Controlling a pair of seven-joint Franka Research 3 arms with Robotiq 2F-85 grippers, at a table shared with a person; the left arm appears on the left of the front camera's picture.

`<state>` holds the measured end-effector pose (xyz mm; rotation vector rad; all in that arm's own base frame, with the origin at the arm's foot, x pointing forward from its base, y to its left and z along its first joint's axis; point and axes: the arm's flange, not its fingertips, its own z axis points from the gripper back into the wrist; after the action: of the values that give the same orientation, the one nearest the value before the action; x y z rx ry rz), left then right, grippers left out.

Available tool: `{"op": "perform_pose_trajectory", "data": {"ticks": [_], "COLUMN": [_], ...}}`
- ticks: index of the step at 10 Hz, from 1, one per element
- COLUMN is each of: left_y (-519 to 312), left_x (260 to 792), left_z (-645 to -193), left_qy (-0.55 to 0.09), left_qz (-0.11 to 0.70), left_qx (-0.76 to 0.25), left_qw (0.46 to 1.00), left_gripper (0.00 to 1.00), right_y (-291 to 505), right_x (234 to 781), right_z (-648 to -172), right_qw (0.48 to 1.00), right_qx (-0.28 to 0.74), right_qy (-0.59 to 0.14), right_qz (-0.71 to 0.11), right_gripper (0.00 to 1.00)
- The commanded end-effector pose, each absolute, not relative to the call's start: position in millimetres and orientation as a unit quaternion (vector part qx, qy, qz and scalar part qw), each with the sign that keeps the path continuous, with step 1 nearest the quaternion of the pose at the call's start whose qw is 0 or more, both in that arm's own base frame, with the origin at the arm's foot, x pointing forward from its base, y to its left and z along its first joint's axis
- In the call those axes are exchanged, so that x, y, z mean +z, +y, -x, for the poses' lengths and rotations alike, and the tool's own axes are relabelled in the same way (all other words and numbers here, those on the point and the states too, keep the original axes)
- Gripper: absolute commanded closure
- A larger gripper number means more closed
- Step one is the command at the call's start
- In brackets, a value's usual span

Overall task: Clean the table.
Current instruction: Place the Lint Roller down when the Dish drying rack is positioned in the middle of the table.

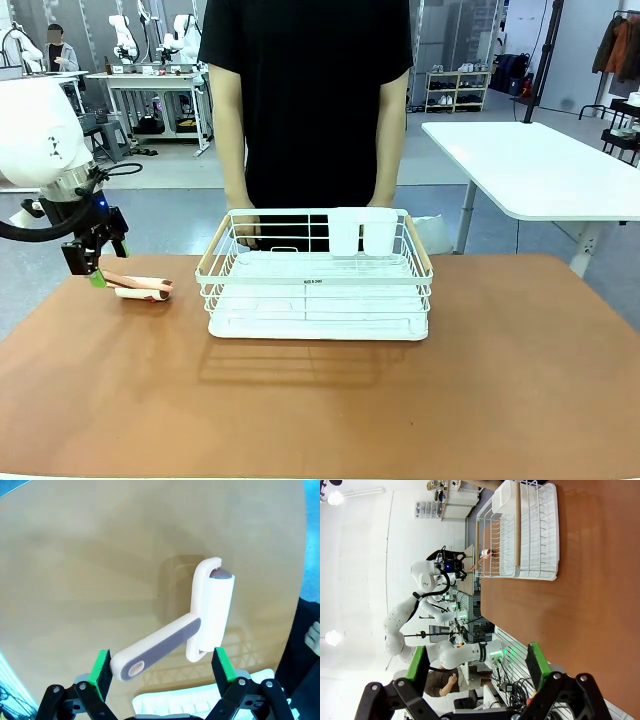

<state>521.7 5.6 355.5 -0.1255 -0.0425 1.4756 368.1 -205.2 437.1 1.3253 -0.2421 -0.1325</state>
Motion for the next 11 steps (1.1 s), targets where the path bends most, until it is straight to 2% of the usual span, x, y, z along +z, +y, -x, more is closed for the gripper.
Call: {"op": "perform_pose_trajectory", "data": {"ticks": [1, 11], "left_y": [2.2, 2.5], "left_x": [366.9, 361.4], "left_z": [-524.0, -521.6], "left_qy": [0.017, 0.011], "left_qz": [0.024, 0.028], "left_qx": [0.685, 0.680], "left_qw": [0.728, 0.732], "left_gripper": [0.00, 0.00], "right_y": [-203.4, -203.4], "right_x": [440.1, 440.1], "right_z": [-365.5, -365.5], "right_qw": [0.776, 0.776], "right_qx": [-0.061, -0.061], "right_qy": [-0.114, -0.114], "right_qz": [-0.617, -0.617], "right_gripper": [0.00, 0.00]}}
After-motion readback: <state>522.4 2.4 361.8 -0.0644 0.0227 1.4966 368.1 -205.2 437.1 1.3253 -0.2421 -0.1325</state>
